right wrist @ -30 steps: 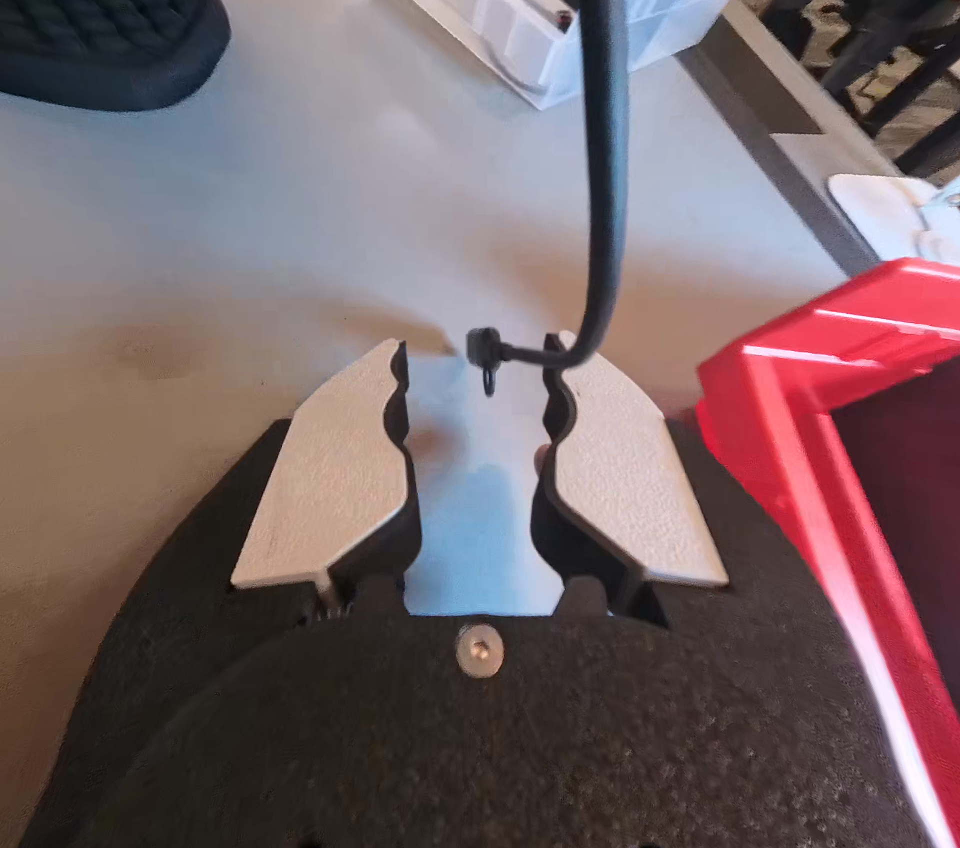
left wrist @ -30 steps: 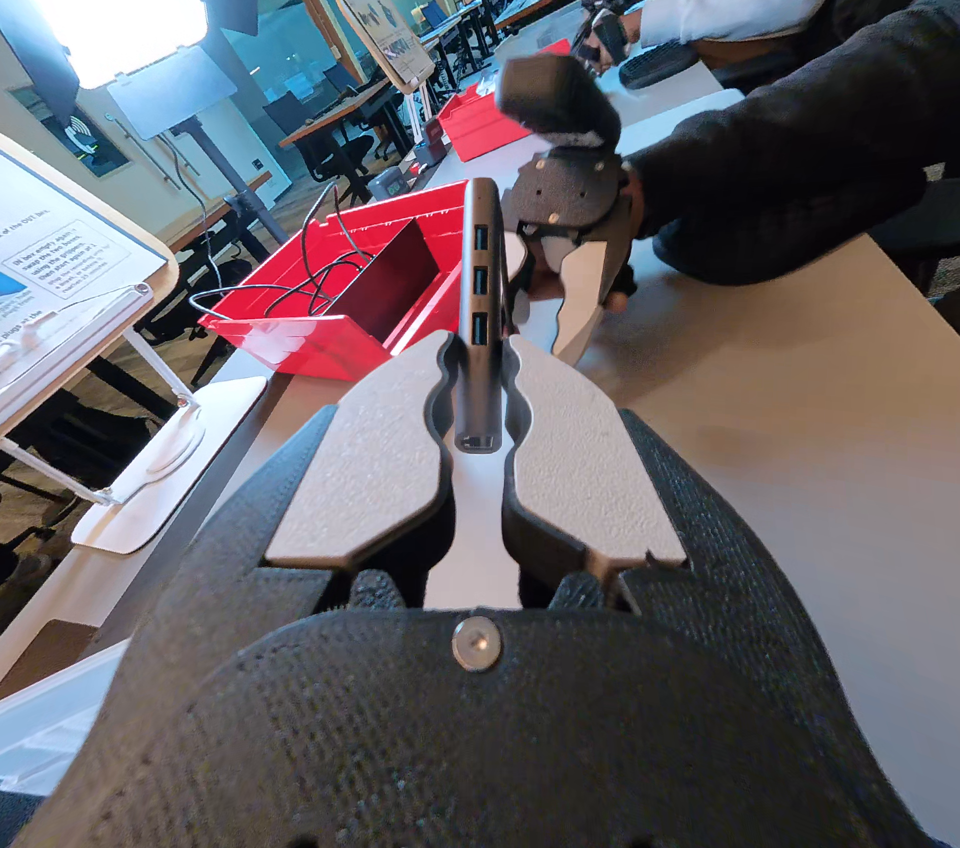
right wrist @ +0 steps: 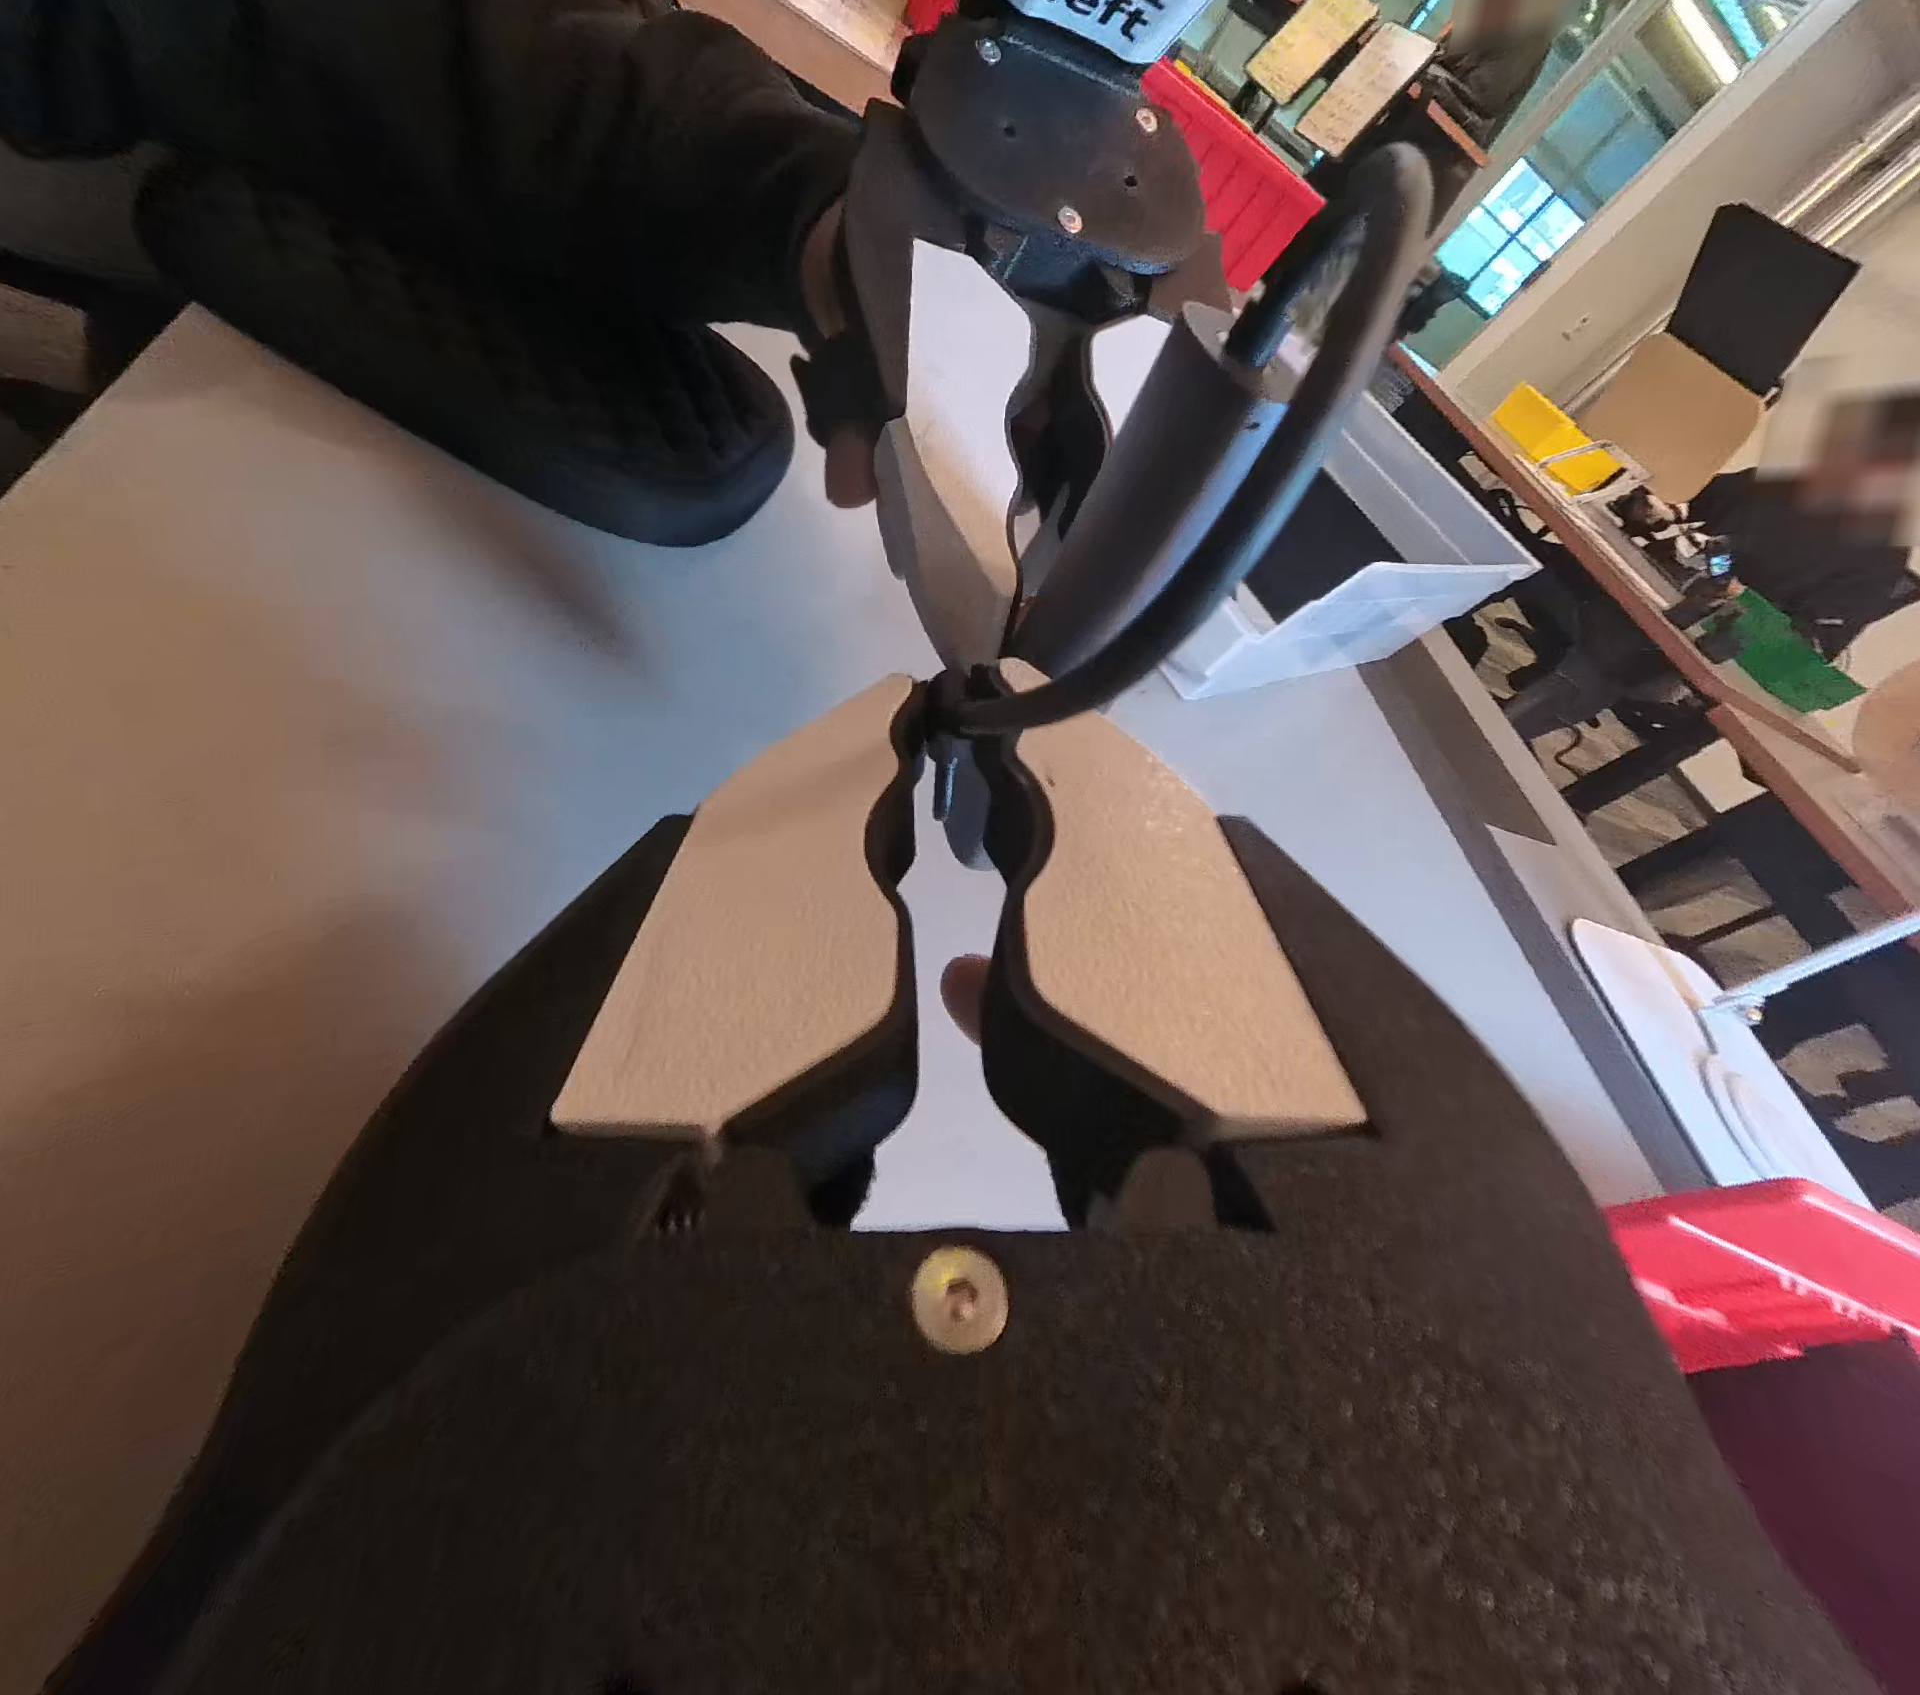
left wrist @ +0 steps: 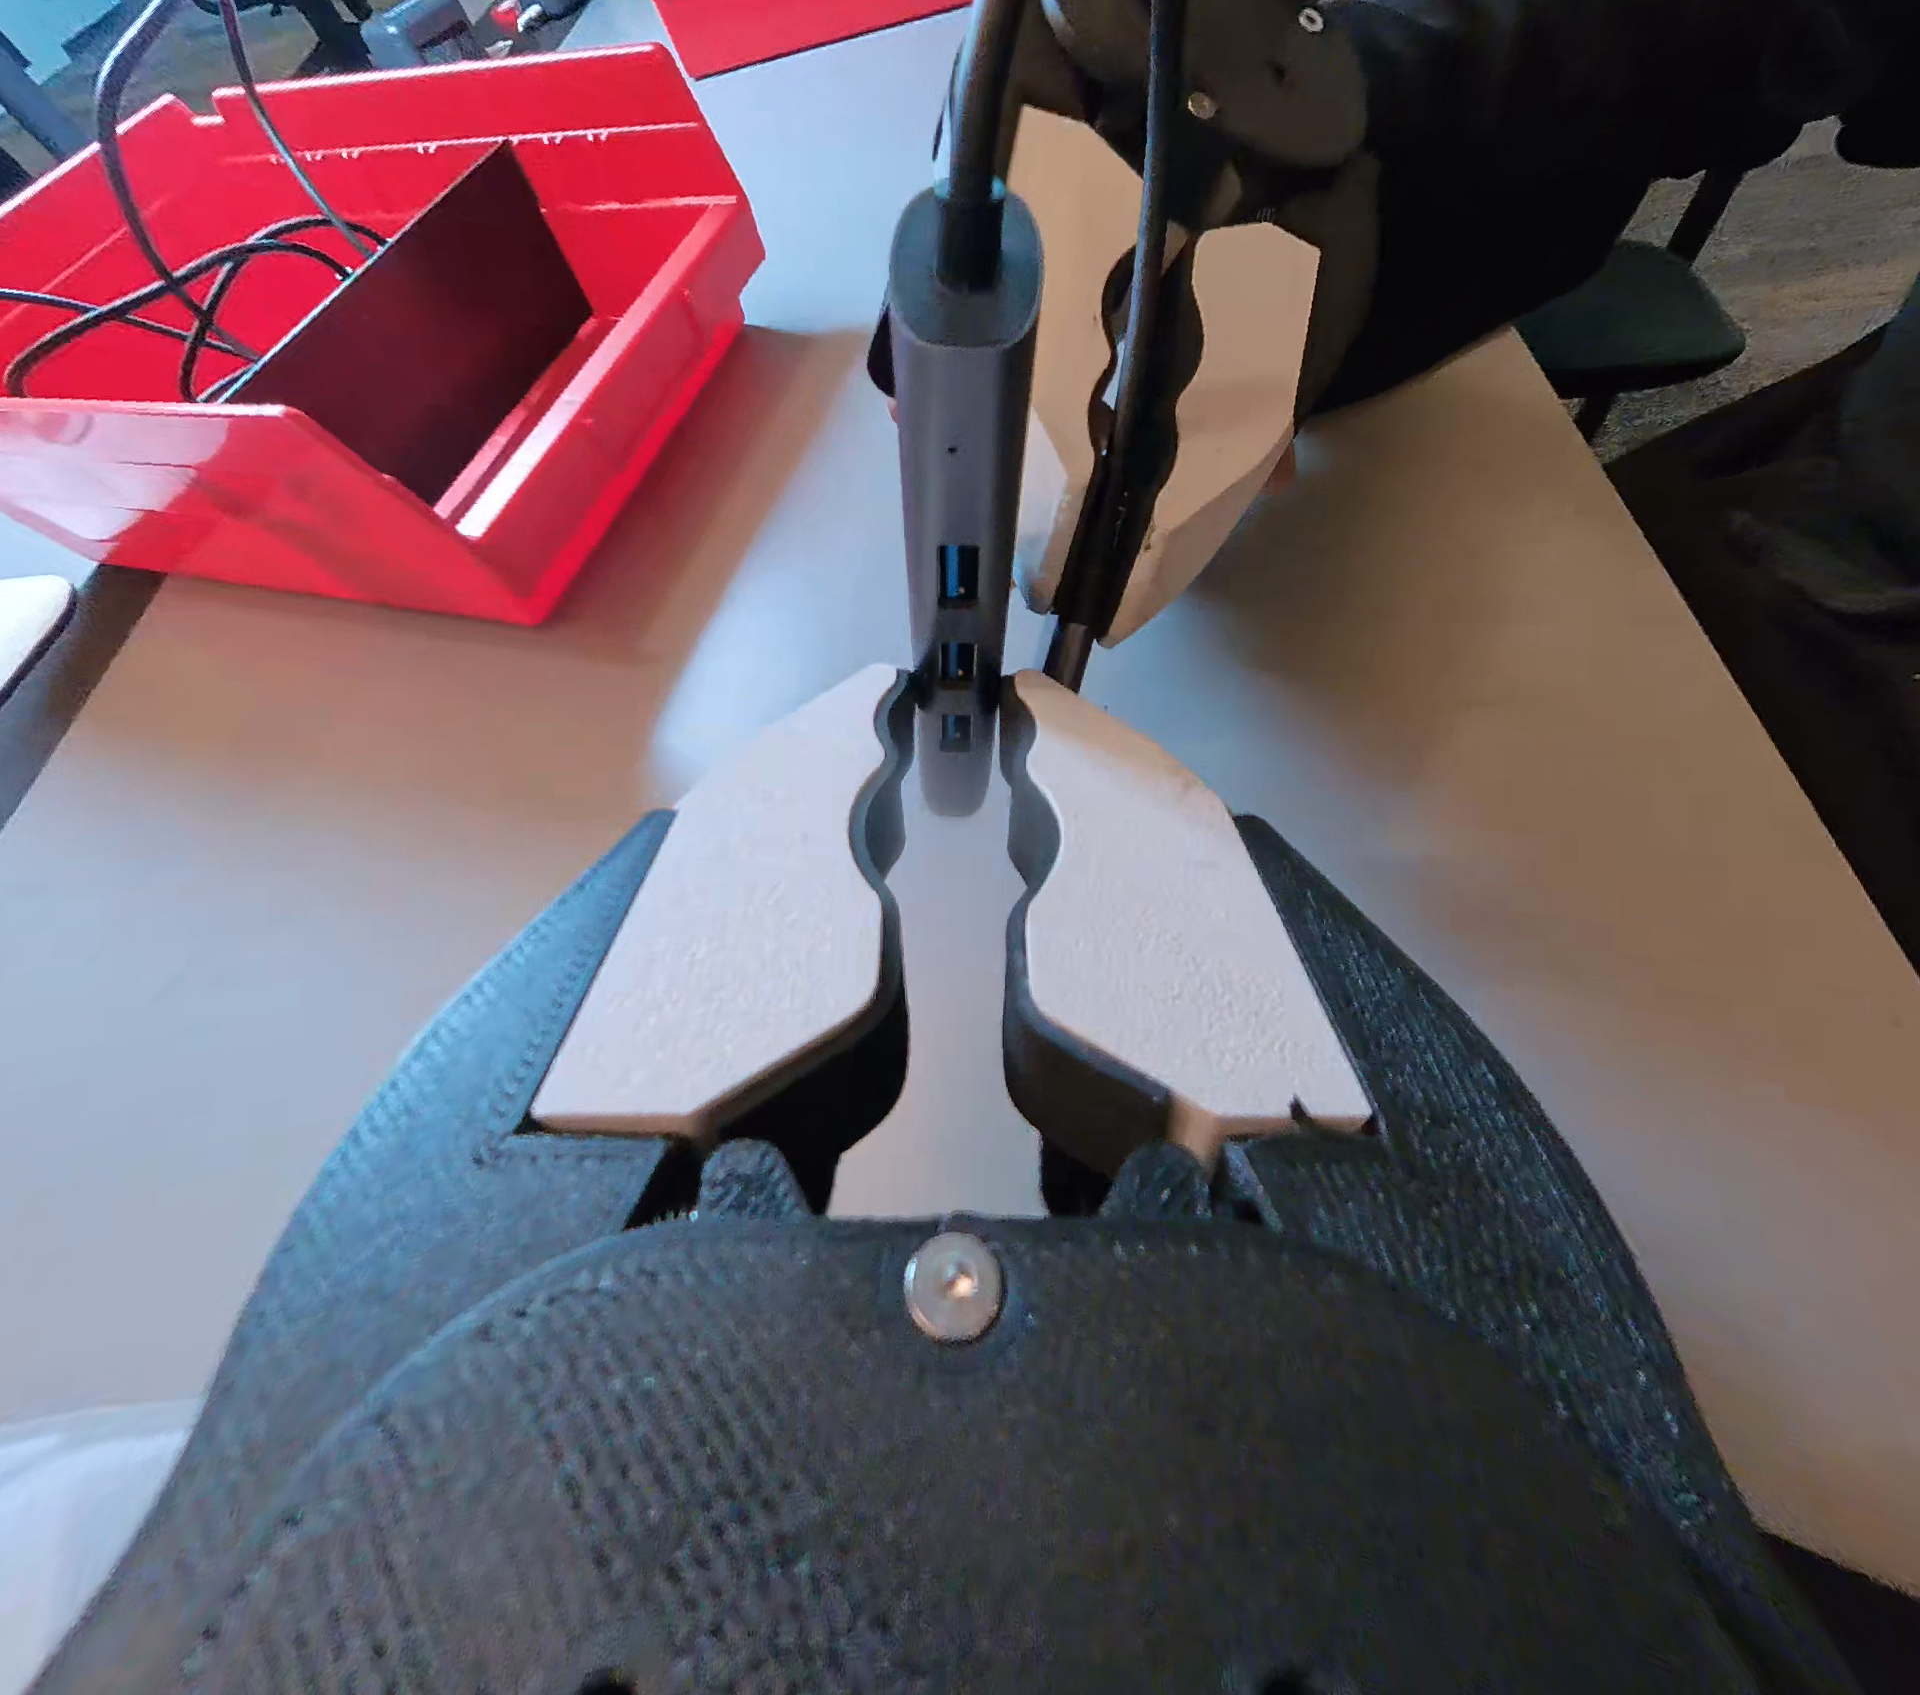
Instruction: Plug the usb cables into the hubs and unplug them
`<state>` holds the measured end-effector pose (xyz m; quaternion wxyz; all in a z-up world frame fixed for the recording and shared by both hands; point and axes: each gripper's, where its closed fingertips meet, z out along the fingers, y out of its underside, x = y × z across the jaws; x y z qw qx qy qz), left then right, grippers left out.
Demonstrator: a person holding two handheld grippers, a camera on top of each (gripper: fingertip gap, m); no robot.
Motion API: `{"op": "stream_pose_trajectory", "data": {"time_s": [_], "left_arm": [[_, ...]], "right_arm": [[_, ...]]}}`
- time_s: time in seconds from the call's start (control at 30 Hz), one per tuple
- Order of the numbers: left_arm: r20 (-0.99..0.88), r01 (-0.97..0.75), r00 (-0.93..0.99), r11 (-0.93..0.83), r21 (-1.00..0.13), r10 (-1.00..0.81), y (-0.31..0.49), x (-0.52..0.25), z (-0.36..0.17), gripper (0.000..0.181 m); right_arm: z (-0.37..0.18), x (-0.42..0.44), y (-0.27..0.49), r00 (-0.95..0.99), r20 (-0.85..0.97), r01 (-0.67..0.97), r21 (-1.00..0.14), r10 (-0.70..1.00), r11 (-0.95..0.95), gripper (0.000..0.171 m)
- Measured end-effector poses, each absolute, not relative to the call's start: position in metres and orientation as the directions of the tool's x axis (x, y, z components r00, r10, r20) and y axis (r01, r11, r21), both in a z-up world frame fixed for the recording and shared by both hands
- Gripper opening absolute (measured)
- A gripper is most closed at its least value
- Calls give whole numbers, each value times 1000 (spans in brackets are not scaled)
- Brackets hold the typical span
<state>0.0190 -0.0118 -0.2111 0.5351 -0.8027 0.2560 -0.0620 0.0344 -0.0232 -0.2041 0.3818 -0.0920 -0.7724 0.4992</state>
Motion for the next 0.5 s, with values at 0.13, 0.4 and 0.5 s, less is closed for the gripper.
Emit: {"op": "stream_pose_trajectory", "data": {"time_s": [0.13,0.4,0.5], "left_arm": [[-175,-342,852,-272,-899,-493,-15,23,-207,16],[-243,-437,827,-306,-846,-507,-9,35,-221,33],[-300,-468,836,-312,-827,-459,-4,29,-218,24]], "right_arm": [[-203,34,-22,-700,477,-231,-855,532,464,8],[-191,38,-24,-689,469,-256,-871,553,419,8],[-188,36,-21,-684,455,-250,-880,571,403,8]]}}
